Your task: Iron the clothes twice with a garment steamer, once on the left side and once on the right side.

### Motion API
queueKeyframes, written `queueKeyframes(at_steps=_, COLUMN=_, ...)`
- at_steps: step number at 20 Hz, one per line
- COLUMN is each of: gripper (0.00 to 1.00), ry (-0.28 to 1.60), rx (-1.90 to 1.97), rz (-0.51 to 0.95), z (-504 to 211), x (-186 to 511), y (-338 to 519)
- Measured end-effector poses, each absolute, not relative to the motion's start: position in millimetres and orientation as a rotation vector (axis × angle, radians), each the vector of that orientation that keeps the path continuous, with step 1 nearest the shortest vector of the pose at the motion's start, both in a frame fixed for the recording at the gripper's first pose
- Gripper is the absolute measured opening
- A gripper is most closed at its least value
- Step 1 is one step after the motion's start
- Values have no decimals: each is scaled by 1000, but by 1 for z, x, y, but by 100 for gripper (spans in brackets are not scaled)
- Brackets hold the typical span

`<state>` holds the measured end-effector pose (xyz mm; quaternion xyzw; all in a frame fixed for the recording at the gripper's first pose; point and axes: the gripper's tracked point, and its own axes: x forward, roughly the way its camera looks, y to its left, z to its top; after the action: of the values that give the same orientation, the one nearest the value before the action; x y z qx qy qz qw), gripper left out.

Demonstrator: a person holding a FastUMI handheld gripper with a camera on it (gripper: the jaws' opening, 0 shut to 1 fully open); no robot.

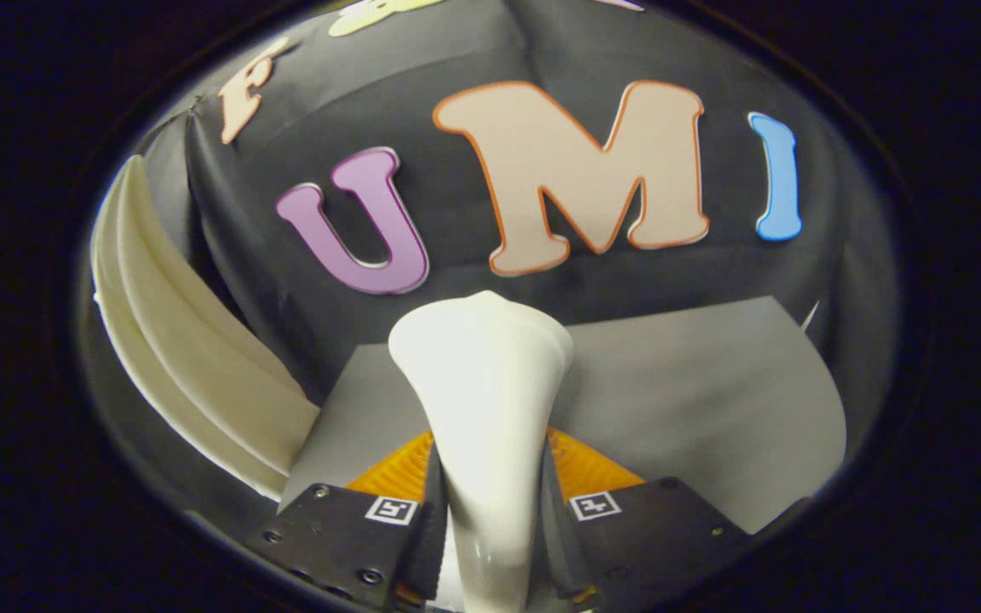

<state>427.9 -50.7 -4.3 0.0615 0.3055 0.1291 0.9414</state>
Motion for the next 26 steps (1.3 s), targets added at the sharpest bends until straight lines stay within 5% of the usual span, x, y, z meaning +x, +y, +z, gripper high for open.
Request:
queueKeyframes(at_steps=7, gripper=49, ry=400, rx=129, rz=139, z=45, x=351, y=-73)
queueKeyframes(at_steps=17, gripper=49, ry=441, rx=157, rz=26, z=8, x=237, y=-73)
queueKeyframes(at_steps=26, gripper=49, ry=337, rx=132, rz=53, z=53, x=164, y=-1)
